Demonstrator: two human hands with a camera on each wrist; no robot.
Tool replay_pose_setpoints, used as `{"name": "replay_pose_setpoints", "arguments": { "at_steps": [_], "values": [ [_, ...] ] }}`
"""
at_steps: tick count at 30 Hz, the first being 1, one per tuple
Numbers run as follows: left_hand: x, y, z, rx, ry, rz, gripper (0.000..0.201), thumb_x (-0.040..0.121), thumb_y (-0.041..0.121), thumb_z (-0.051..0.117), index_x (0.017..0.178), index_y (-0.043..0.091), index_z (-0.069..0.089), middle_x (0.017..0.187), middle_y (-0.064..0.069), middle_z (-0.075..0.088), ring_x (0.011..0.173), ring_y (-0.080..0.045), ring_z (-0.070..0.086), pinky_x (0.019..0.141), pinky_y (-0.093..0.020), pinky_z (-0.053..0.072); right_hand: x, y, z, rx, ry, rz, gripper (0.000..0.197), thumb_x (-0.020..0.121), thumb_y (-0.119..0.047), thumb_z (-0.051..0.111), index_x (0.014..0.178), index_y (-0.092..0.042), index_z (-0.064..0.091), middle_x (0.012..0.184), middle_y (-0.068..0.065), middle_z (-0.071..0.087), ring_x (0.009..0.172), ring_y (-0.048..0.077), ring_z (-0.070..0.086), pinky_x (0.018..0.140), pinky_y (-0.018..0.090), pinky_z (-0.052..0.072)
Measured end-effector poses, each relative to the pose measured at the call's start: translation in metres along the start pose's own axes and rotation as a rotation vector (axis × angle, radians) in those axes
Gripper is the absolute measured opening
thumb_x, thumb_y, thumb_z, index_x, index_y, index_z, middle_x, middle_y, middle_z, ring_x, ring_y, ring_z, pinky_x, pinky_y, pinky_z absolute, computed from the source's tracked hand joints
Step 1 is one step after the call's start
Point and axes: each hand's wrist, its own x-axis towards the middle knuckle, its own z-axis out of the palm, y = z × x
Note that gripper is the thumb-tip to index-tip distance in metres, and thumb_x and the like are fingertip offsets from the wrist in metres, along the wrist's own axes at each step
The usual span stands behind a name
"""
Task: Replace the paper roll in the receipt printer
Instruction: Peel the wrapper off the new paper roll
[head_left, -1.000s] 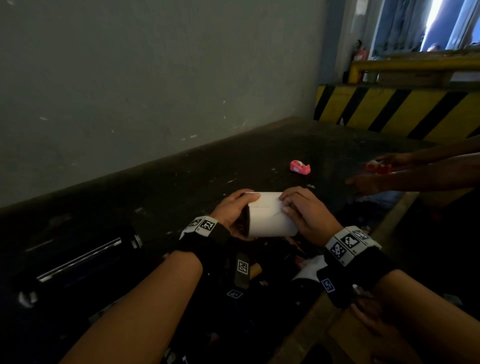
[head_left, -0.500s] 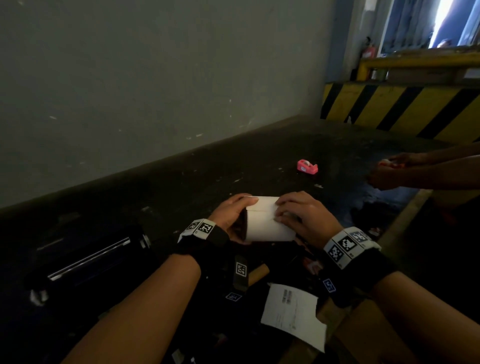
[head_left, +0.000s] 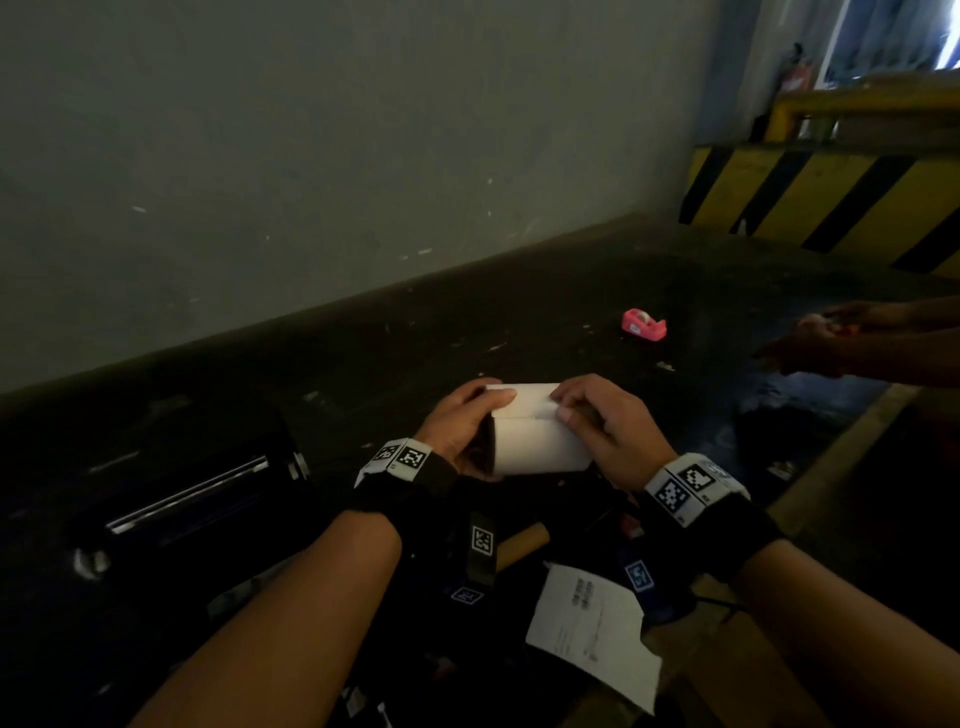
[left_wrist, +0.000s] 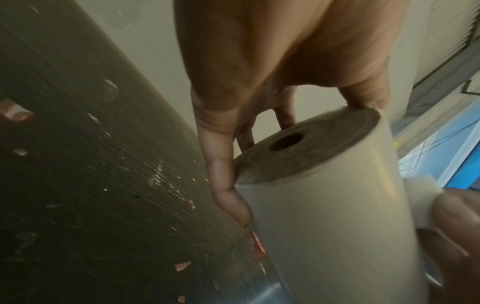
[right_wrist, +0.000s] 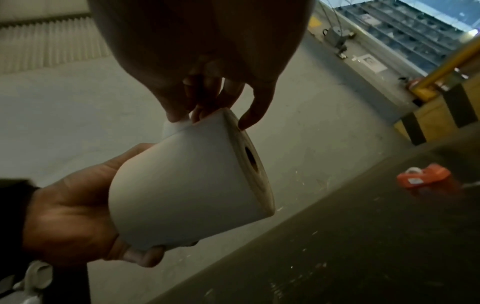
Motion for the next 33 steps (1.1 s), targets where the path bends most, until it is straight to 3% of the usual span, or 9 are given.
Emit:
{"name": "replay_pose_setpoints", "arguments": {
  "at_steps": [2, 5, 9, 13, 19, 24, 28, 33],
  "values": [
    [0.003, -0.003, -0.001, 0.020, 0.018, -0.013, 0.013, 0.077, 0.043, 0.067, 0.086, 0.047, 0.059, 0.126, -0.007, 0.045, 0.112, -0.036, 0.048, 0.079, -0.059, 0.052, 0.004, 0.001, -0.001, 0.074, -0.008, 0.096, 0.007, 0.090, -0.020, 0.050, 0.095, -0.021, 0.055, 0.104, -0.002, 0.060, 0.096, 0.010, 0.056, 0.082, 0.023, 0.045],
    [0.008, -0.008, -0.001, 0.002, 0.048, -0.023, 0.013, 0.077, 0.042, 0.067, 0.085, 0.048, 0.060, 0.127, -0.006, 0.044, 0.112, -0.036, 0.047, 0.081, -0.061, 0.051, 0.010, 0.008, 0.001, 0.116, -0.035, 0.115, 0.005, 0.090, -0.021, 0.050, 0.092, -0.022, 0.055, 0.103, 0.002, 0.062, 0.095, 0.013, 0.058, 0.083, 0.027, 0.046],
    [0.011, -0.014, 0.001, -0.028, 0.100, -0.038, 0.015, 0.079, 0.040, 0.066, 0.090, 0.045, 0.057, 0.128, -0.007, 0.042, 0.111, -0.035, 0.045, 0.079, -0.058, 0.053, 0.020, 0.024, 0.008, 0.204, -0.077, 0.164, 0.006, 0.091, -0.023, 0.050, 0.089, -0.024, 0.055, 0.096, -0.013, 0.058, 0.089, 0.000, 0.053, 0.074, 0.017, 0.040],
    [0.017, -0.019, -0.002, -0.064, 0.154, -0.034, 0.024, 0.079, 0.039, 0.065, 0.101, 0.042, 0.057, 0.130, -0.007, 0.041, 0.112, -0.035, 0.045, 0.079, -0.057, 0.053, 0.031, 0.034, 0.015, 0.296, -0.099, 0.194, 0.012, 0.091, -0.021, 0.049, 0.083, -0.027, 0.055, 0.094, -0.017, 0.057, 0.090, -0.002, 0.052, 0.075, 0.017, 0.039],
    [0.024, -0.022, -0.005, -0.098, 0.214, -0.004, 0.015, 0.082, 0.037, 0.063, 0.094, 0.043, 0.056, 0.125, -0.005, 0.045, 0.105, -0.030, 0.048, 0.080, -0.056, 0.052, 0.045, 0.045, 0.025, 0.390, -0.115, 0.208, 0.013, 0.091, -0.022, 0.049, 0.081, -0.030, 0.054, 0.095, -0.015, 0.056, 0.092, 0.001, 0.051, 0.080, 0.024, 0.039],
    [0.031, -0.024, -0.007, -0.111, 0.268, 0.033, 0.016, 0.081, 0.035, 0.065, 0.092, 0.044, 0.059, 0.130, -0.007, 0.047, 0.111, -0.032, 0.049, 0.073, -0.053, 0.054, 0.057, 0.050, 0.030, 0.459, -0.125, 0.256, 0.011, 0.090, -0.023, 0.049, 0.083, -0.028, 0.055, 0.096, -0.011, 0.056, 0.092, 0.010, 0.053, 0.086, 0.044, 0.048],
    [0.038, -0.027, -0.007, -0.118, 0.296, 0.054, 0.020, 0.082, 0.033, 0.065, 0.099, 0.040, 0.059, 0.130, -0.007, 0.049, 0.113, -0.031, 0.050, 0.075, -0.053, 0.054, 0.064, 0.054, 0.034, 0.529, -0.110, 0.300, 0.013, 0.090, -0.023, 0.048, 0.081, -0.025, 0.057, 0.095, -0.009, 0.057, 0.091, 0.009, 0.052, 0.088, 0.040, 0.043],
    [0.050, -0.028, -0.009, -0.086, 0.298, 0.038, 0.025, 0.081, 0.035, 0.066, 0.105, 0.040, 0.058, 0.131, -0.007, 0.047, 0.115, -0.032, 0.049, 0.078, -0.057, 0.053, 0.071, 0.065, 0.038, 0.619, -0.123, 0.404, 0.014, 0.089, -0.025, 0.050, 0.078, -0.027, 0.058, 0.098, -0.009, 0.056, 0.096, 0.015, 0.052, 0.092, 0.047, 0.043]
  ]
}}
